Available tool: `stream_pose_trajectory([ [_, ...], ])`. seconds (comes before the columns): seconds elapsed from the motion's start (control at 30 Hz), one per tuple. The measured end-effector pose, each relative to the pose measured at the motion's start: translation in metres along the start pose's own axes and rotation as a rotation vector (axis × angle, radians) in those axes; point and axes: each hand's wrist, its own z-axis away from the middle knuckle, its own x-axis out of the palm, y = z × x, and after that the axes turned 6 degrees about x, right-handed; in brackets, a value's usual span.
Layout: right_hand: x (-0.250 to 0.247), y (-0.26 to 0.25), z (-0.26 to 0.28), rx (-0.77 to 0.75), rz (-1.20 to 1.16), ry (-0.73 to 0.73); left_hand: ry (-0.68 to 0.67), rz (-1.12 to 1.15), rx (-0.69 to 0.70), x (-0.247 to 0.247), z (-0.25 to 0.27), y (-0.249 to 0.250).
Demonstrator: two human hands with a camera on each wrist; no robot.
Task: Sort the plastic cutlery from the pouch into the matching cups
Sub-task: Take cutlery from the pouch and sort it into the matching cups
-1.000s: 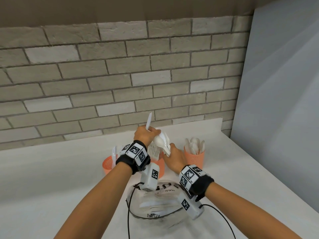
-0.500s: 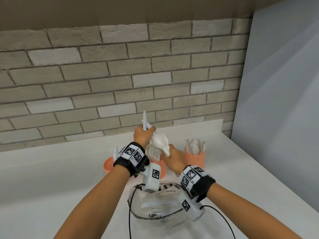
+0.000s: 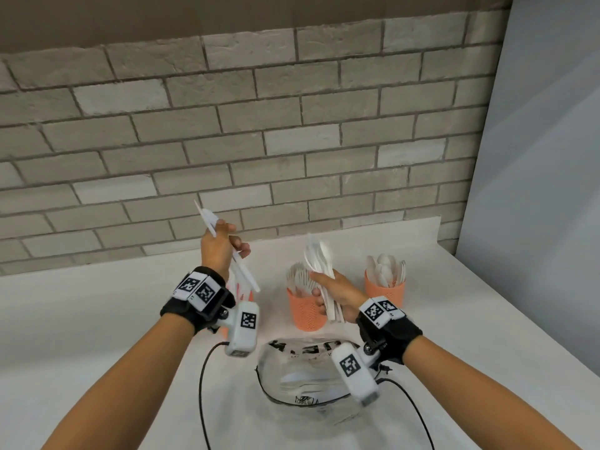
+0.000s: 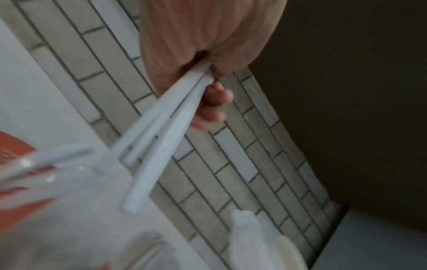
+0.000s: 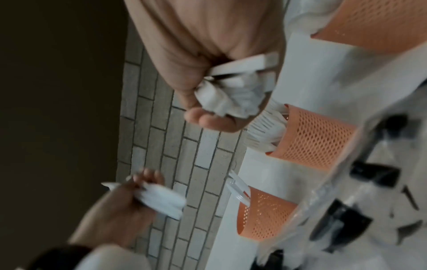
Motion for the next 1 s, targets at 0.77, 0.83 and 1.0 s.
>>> stream_pose_trajectory([
  [0.77,0.01,0.011,-0.04,0.146,-0.297,-0.265,-0.015,-0.513,0.043,-0.049,-0.044,-0.113],
  [0.83,0.01,0.014,-0.044,0.141,-0.287,-0.252,-0.012,-0.556,0.075,-0.047,-0.04,-0.117],
  [1.0,0.011,0.021,-0.052,0.146,-0.29,-0.254,0.015,-0.699,0.294,-0.039,-0.04,-0.107],
])
